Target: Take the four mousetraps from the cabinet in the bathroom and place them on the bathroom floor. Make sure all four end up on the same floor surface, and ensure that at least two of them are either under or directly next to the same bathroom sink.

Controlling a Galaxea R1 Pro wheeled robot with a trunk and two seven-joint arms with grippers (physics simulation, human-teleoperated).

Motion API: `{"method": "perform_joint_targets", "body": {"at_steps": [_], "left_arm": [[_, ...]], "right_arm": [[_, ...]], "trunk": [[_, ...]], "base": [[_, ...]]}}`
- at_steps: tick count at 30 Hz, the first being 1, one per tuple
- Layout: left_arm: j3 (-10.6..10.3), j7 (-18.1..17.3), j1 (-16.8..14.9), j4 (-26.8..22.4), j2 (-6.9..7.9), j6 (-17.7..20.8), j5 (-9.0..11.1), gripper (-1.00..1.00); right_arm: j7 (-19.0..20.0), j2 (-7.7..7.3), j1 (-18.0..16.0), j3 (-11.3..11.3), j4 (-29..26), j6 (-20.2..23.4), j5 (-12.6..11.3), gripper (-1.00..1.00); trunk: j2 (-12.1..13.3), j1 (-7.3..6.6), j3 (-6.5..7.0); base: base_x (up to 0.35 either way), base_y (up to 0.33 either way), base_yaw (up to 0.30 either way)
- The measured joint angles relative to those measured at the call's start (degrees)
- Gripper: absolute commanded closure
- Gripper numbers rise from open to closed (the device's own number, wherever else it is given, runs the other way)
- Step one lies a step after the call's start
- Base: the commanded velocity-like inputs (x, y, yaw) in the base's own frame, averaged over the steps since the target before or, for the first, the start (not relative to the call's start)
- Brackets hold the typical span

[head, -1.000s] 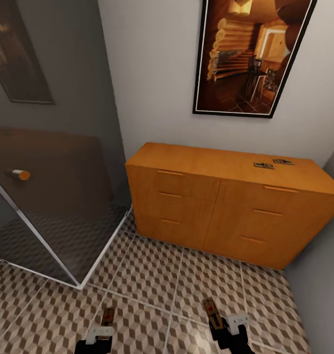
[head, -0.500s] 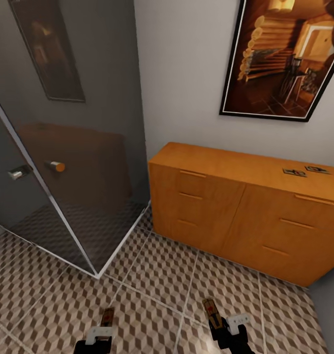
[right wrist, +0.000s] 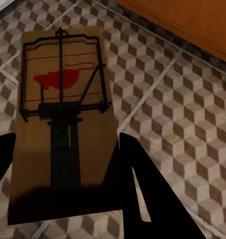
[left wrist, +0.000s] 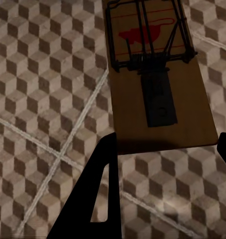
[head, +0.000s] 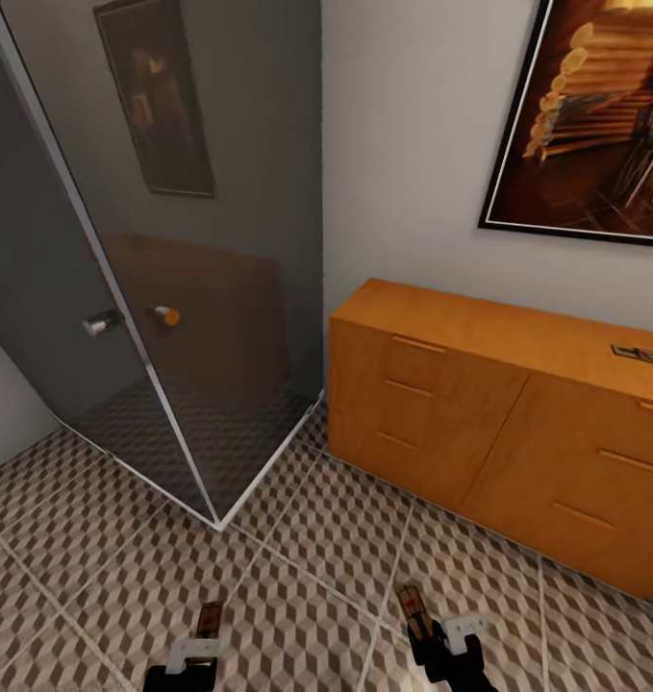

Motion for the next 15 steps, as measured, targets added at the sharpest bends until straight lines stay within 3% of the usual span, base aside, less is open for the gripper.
{"method": "perform_joint_targets", "body": {"at_steps": [15], "left_arm": [[0.00,0.13,0.00,-0.03,0.00,-0.01,0.00,1.00]], "right_arm": [[0.00,-0.04,0.00,-0.06,0.00,0.00,0.08,1.00]], "trunk": [[0.00,0.00,0.00]], "base": [[0.000,0.000,0.235]]}}
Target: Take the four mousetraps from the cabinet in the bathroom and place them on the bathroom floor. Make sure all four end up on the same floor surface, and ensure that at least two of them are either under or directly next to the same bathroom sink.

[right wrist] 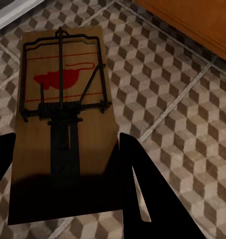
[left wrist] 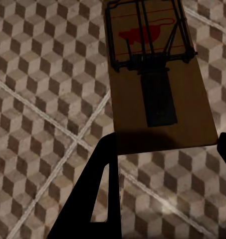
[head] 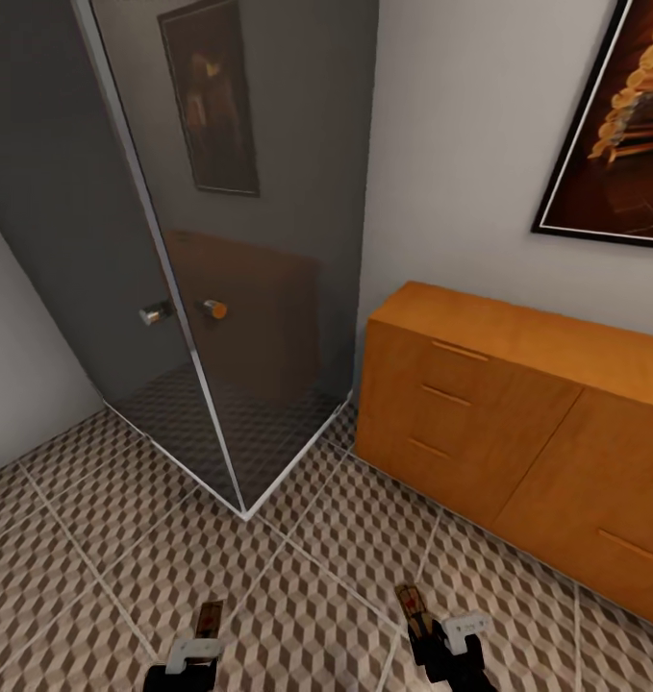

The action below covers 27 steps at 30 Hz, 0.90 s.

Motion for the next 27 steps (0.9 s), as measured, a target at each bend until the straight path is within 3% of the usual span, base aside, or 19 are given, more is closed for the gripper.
{"method": "perform_joint_targets", "body": {"at_steps": [7,13,27], "left_arm": [[0.00,0.00,0.00,0.00,0.02,0.05,0.00,1.00],[0.01,0.04,0.00,-0.01,0.86,-0.07,0.01,1.00],[0.00,-0.04,0.00,0.00,0.62,0.09,0.00,1.00]], "right_arm": [[0.00,-0.23,0.00,-0.01,0.00,0.00,0.00,1.00],[0.00,-0.33,0.00,-0.01,0.05,0.00,0.01,1.00],[-0.73,-0.29,0.00,-0.01,0.08,0.00,0.02,1.00]], "trunk": [[0.00,0.00,0.00],[0.00,0.00,0.00],[0.00,0.00,0.00]], "base": [[0.000,0.000,0.235],[0.000,0.000,0.235],[0.000,0.000,0.235]]}}
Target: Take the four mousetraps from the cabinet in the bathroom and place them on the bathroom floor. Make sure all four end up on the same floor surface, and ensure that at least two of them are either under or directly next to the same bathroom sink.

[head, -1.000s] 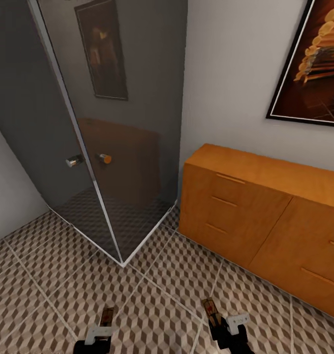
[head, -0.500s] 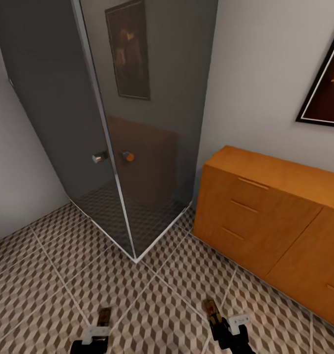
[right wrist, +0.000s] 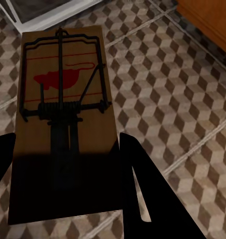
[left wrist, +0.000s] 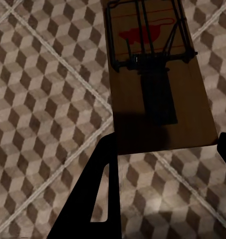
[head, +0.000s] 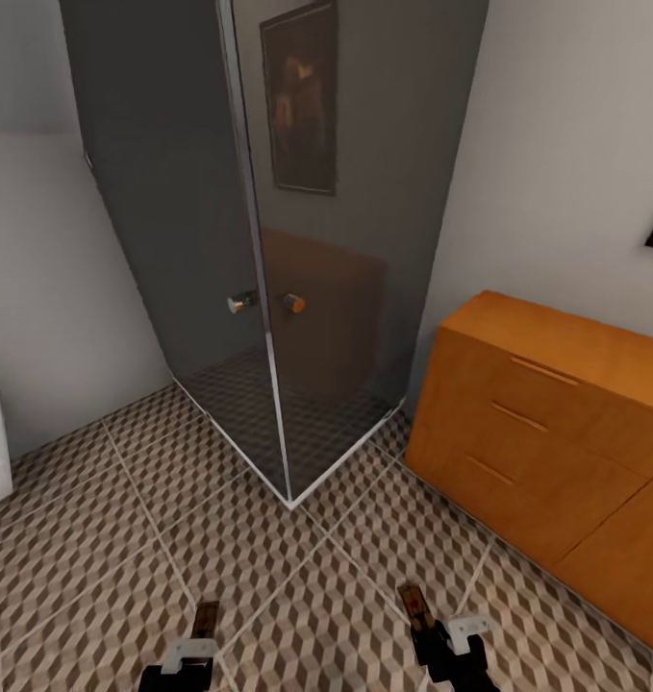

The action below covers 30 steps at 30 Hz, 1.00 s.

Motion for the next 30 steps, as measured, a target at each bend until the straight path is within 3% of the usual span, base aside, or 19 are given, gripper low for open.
{"method": "perform_joint_targets", "body": {"at_steps": [30], "left_arm": [[0.00,-0.09,0.00,0.00,0.00,0.00,0.00,1.00]], "right_arm": [[-0.27,-0.04,0.00,0.00,0.00,0.00,0.04,1.00]], "trunk": [[0.00,0.00,0.00]], "base": [[0.000,0.000,0.235]]}}
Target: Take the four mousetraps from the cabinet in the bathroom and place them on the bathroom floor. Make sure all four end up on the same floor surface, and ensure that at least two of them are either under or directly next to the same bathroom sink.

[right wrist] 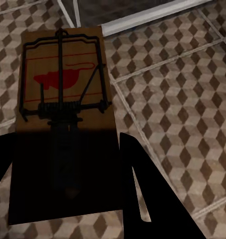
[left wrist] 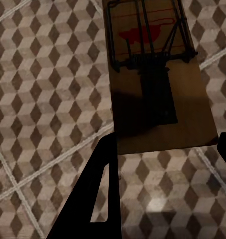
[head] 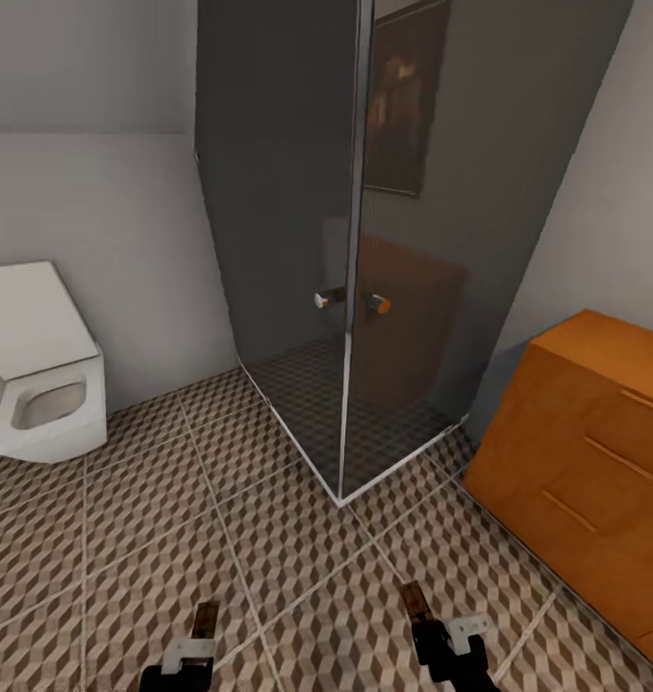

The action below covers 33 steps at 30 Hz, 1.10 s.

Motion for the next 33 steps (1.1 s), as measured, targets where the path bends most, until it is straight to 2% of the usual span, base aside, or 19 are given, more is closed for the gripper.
{"method": "perform_joint_targets", "body": {"at_steps": [33], "left_arm": [[0.00,-0.09,0.00,0.00,0.00,0.00,0.00,1.00]], "right_arm": [[-0.07,0.00,0.00,0.00,0.17,0.00,0.06,1.00]], "trunk": [[0.00,0.00,0.00]], "base": [[0.000,0.000,0.235]]}}
